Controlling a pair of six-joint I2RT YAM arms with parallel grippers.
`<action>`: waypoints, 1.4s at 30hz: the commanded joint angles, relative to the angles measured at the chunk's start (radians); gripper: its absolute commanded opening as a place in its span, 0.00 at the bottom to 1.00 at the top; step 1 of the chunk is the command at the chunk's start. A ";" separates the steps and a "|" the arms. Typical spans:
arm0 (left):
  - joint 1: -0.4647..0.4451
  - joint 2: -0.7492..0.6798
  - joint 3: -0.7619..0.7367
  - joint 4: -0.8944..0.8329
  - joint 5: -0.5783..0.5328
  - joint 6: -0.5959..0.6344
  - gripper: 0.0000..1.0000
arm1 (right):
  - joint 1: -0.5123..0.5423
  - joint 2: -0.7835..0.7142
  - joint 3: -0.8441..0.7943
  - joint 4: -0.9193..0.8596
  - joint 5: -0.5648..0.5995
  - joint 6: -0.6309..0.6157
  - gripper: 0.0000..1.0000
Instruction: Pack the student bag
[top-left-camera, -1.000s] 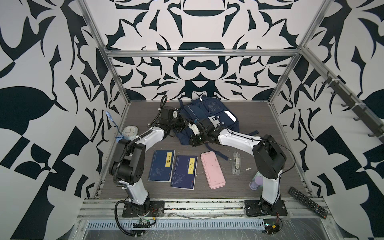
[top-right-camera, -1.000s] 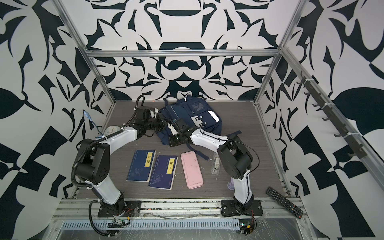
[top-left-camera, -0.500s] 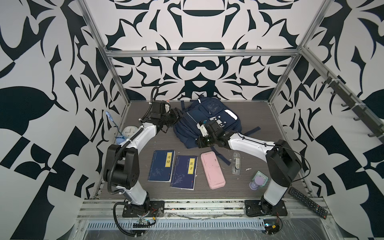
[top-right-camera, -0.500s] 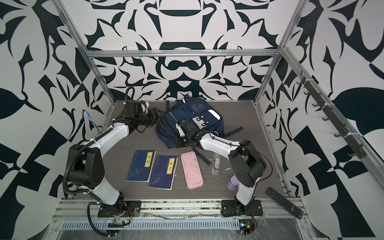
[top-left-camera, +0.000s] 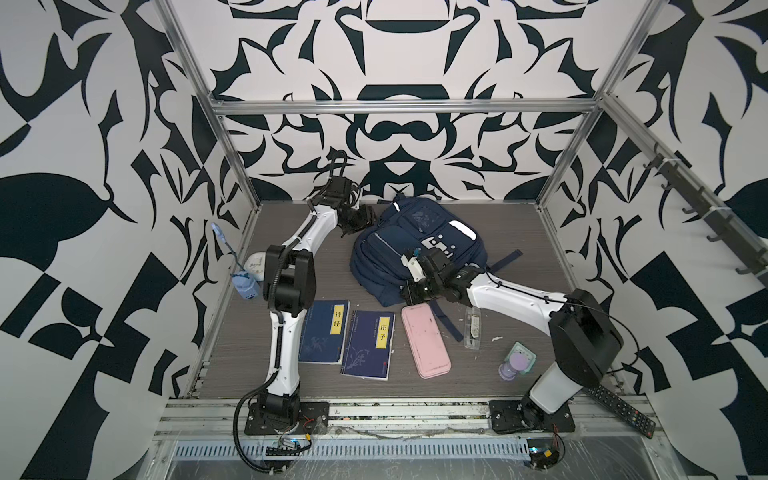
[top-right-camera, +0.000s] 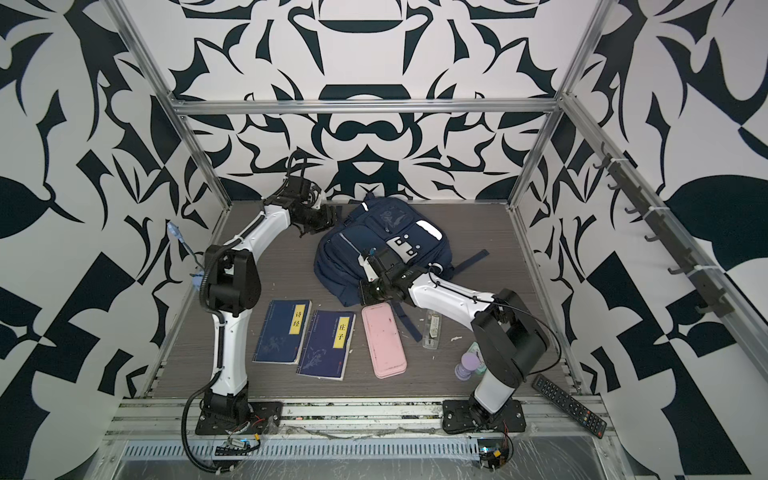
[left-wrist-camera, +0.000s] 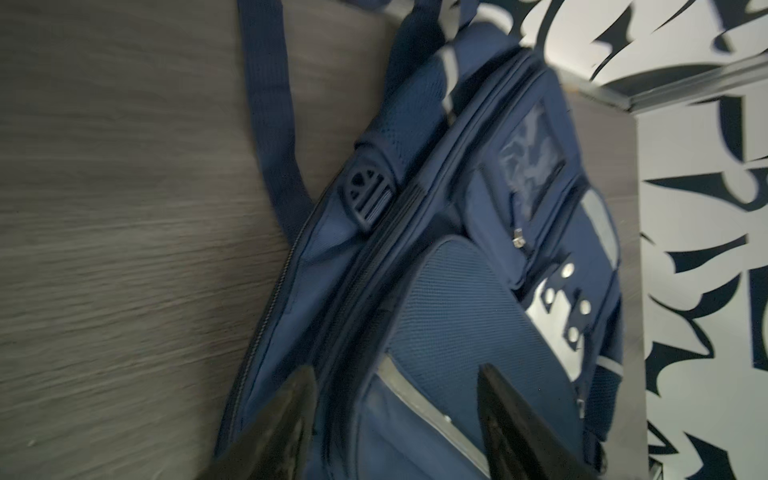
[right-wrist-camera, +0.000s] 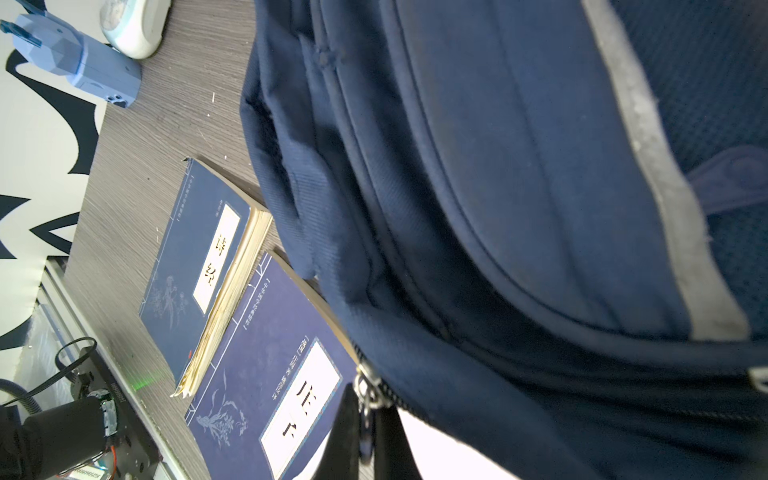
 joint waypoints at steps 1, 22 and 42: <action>-0.004 0.031 0.067 -0.130 0.062 0.098 0.64 | 0.000 -0.054 0.002 0.009 -0.021 -0.023 0.00; -0.014 0.110 0.098 -0.125 0.197 0.130 0.48 | 0.001 0.003 0.041 0.007 -0.037 -0.041 0.00; 0.170 -0.170 -0.479 0.493 0.290 -0.318 0.00 | 0.001 0.039 0.133 -0.070 -0.042 -0.075 0.00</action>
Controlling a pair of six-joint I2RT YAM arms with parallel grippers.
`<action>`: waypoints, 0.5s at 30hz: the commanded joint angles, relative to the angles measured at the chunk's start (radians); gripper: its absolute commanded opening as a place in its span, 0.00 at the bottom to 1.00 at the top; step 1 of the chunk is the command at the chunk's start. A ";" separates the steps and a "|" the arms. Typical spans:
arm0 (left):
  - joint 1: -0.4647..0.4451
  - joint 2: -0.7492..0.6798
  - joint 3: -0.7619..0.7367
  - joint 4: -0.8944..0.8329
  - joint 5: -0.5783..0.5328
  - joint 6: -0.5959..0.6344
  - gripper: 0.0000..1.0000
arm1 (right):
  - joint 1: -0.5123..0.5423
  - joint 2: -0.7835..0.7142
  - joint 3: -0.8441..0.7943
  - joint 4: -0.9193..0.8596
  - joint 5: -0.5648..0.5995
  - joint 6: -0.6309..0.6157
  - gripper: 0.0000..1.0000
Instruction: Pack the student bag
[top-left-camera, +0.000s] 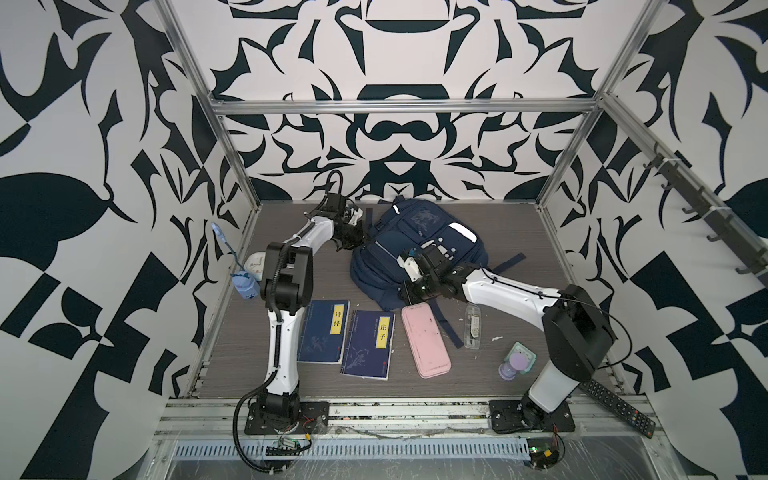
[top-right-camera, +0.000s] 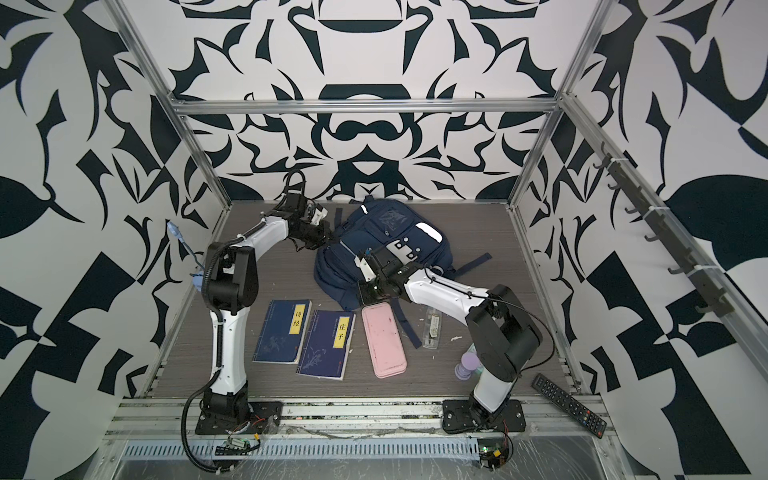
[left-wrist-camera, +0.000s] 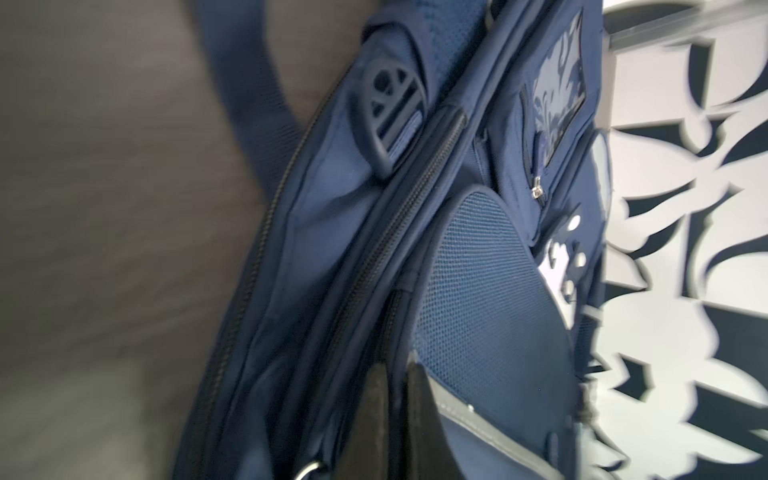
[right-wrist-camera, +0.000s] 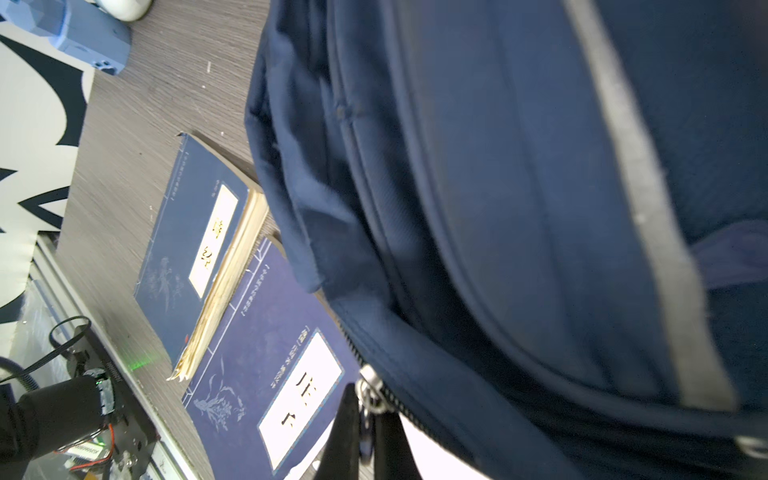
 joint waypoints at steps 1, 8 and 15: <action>0.095 -0.116 -0.194 0.323 0.038 -0.262 0.00 | 0.001 -0.004 0.066 0.001 -0.006 -0.027 0.00; 0.099 -0.247 -0.474 0.664 -0.050 -0.500 0.00 | 0.001 0.034 0.102 -0.036 0.017 -0.040 0.00; 0.073 -0.280 -0.540 0.813 -0.104 -0.608 0.00 | 0.010 0.092 0.161 -0.089 0.000 -0.058 0.00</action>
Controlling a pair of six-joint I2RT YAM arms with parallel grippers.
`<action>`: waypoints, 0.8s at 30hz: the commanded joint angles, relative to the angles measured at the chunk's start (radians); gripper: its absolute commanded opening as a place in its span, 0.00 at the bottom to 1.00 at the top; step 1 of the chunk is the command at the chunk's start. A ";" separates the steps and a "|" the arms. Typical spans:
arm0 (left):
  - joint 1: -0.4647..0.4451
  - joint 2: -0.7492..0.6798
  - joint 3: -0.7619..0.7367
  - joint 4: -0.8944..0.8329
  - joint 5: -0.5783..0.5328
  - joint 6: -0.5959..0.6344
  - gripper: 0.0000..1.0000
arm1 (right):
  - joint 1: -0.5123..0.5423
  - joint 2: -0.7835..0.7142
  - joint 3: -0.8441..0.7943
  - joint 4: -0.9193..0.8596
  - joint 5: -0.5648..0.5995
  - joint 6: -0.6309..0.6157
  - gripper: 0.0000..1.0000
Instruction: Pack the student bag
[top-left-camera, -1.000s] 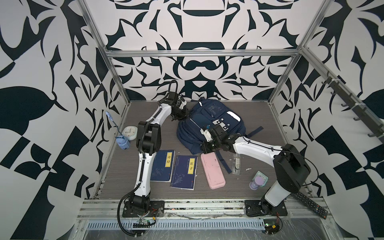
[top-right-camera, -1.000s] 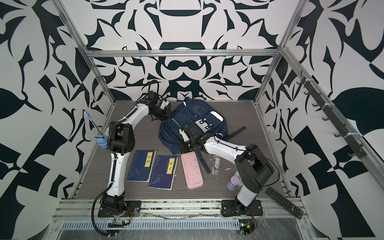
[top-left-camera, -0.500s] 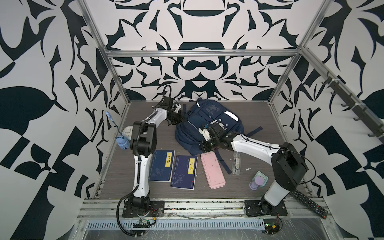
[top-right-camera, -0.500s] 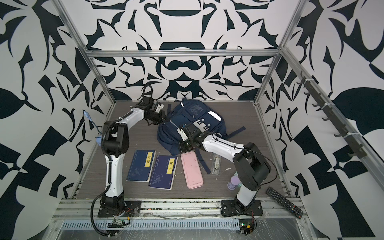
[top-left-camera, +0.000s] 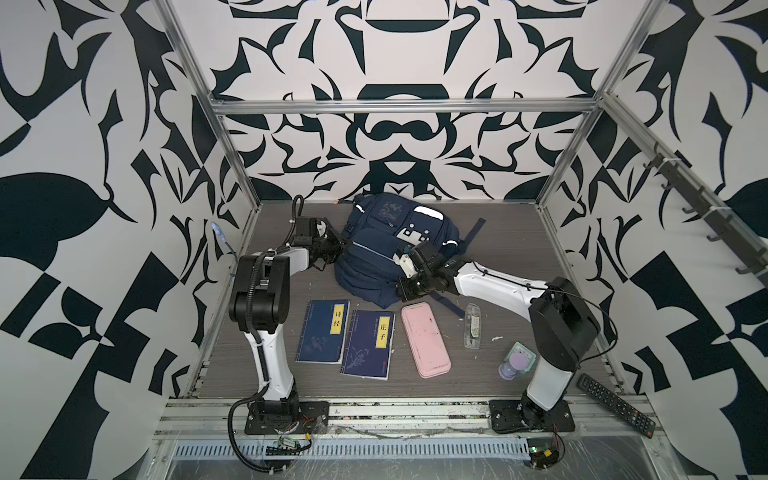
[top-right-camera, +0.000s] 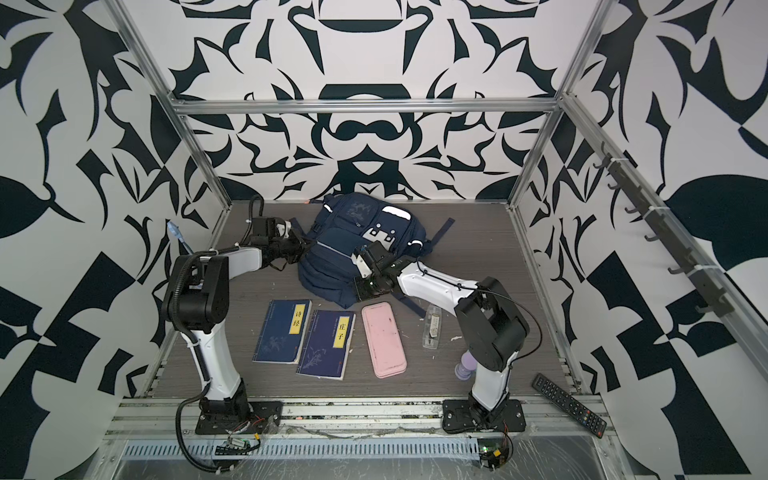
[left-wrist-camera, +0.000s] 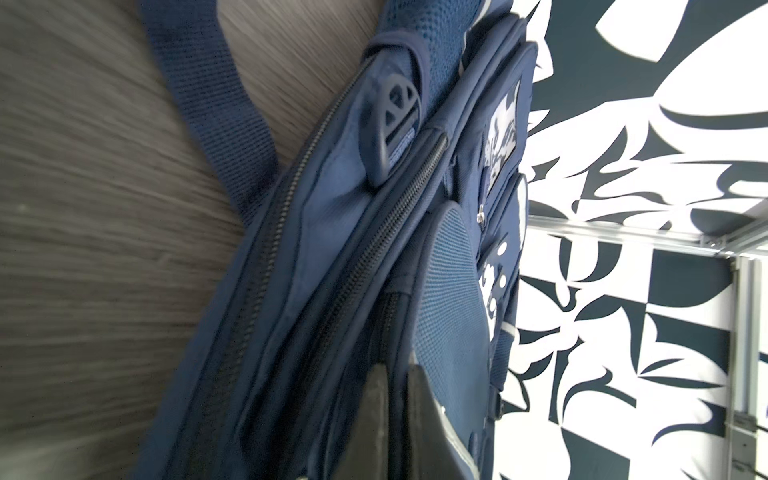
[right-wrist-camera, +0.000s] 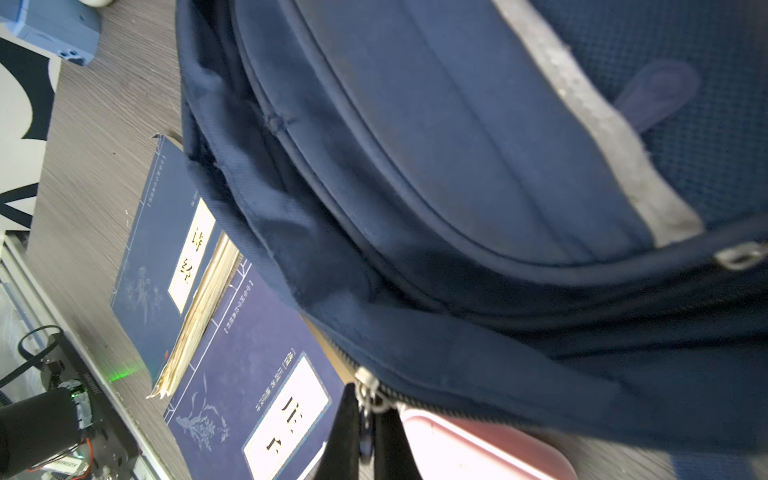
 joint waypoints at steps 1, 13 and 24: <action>-0.018 -0.052 -0.003 0.164 -0.057 -0.106 0.00 | 0.015 0.008 0.074 -0.037 -0.022 -0.026 0.00; -0.045 -0.063 -0.003 0.213 -0.084 -0.166 0.00 | 0.104 0.244 0.348 -0.112 -0.041 -0.020 0.00; -0.038 -0.086 -0.046 0.219 -0.094 -0.155 0.00 | 0.120 0.338 0.543 -0.128 -0.050 0.013 0.00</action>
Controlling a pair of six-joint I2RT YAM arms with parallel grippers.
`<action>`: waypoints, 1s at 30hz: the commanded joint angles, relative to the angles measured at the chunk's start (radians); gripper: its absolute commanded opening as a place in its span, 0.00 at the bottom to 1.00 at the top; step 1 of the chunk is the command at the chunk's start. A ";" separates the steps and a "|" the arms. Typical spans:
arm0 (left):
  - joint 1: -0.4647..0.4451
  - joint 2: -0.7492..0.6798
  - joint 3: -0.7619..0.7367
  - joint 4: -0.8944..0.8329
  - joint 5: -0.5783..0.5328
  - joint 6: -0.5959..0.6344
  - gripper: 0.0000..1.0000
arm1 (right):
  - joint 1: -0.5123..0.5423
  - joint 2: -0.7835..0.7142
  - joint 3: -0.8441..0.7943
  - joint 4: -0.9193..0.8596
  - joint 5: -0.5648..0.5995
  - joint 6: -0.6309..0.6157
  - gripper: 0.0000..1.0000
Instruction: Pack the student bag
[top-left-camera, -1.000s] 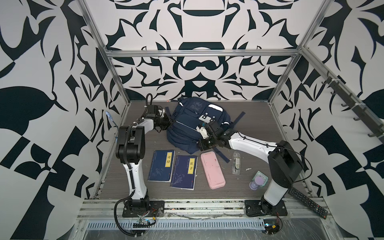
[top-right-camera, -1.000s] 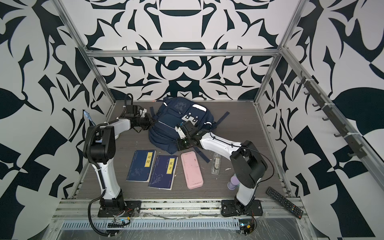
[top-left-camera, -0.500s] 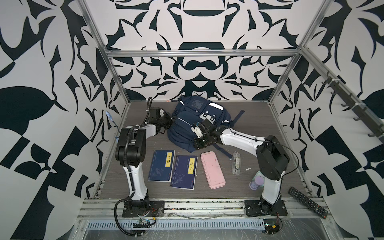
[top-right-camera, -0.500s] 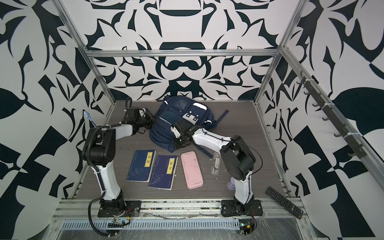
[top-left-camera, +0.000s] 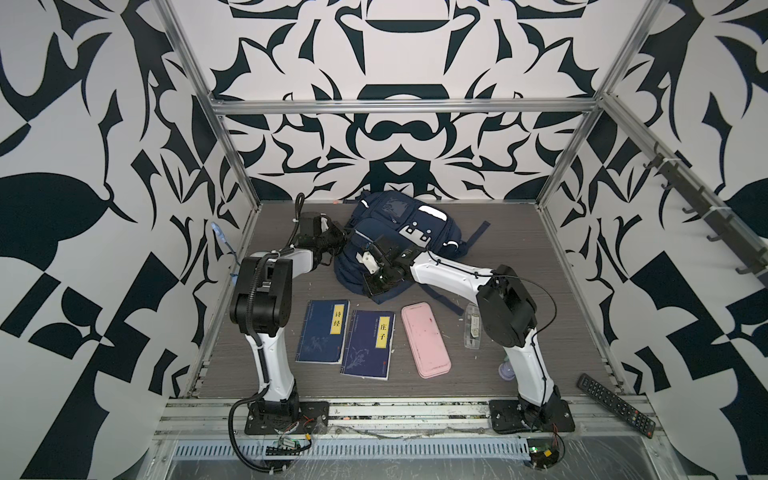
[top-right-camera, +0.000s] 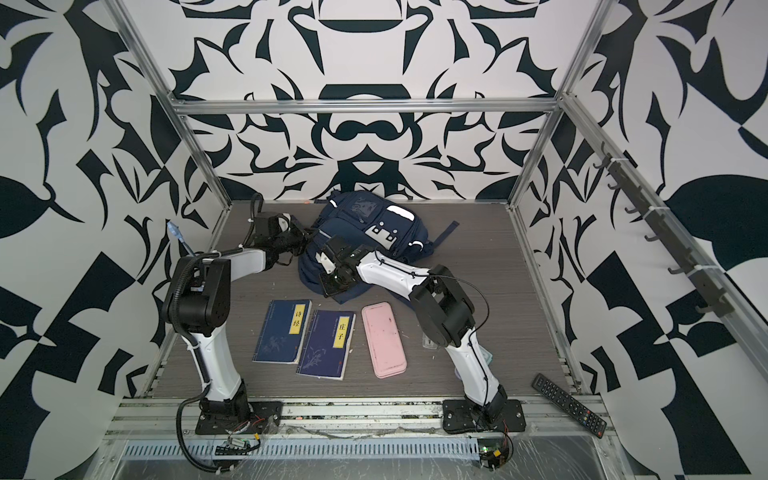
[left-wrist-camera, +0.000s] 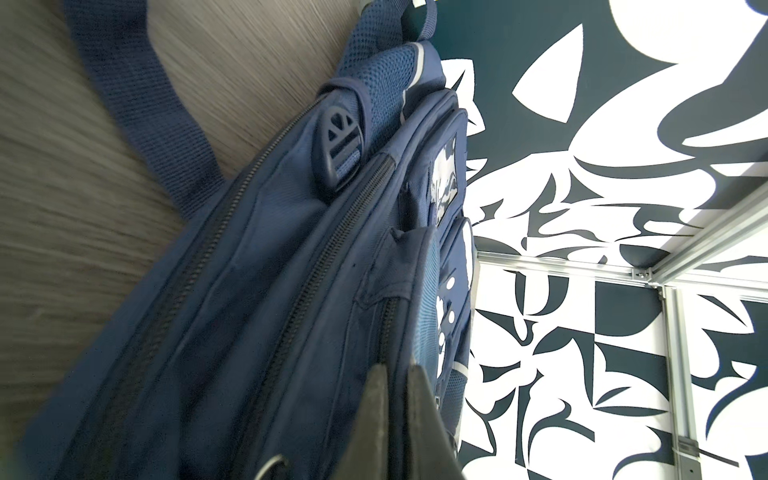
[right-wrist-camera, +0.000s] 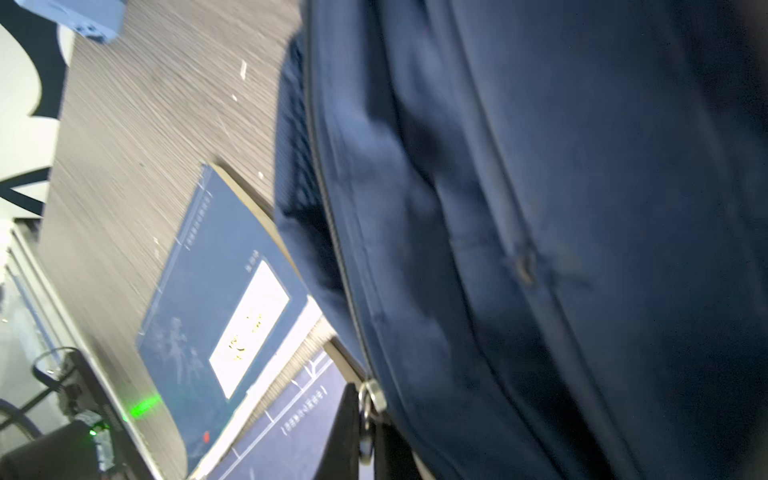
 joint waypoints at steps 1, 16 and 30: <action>0.000 -0.060 -0.034 0.061 -0.015 -0.021 0.00 | 0.002 -0.025 0.059 0.022 -0.015 0.008 0.00; 0.024 -0.240 -0.351 0.292 -0.261 -0.153 0.00 | -0.133 -0.196 -0.086 -0.014 -0.028 -0.046 0.00; -0.049 -0.239 -0.326 0.298 -0.331 -0.164 0.00 | -0.011 -0.094 0.005 -0.005 -0.057 0.001 0.00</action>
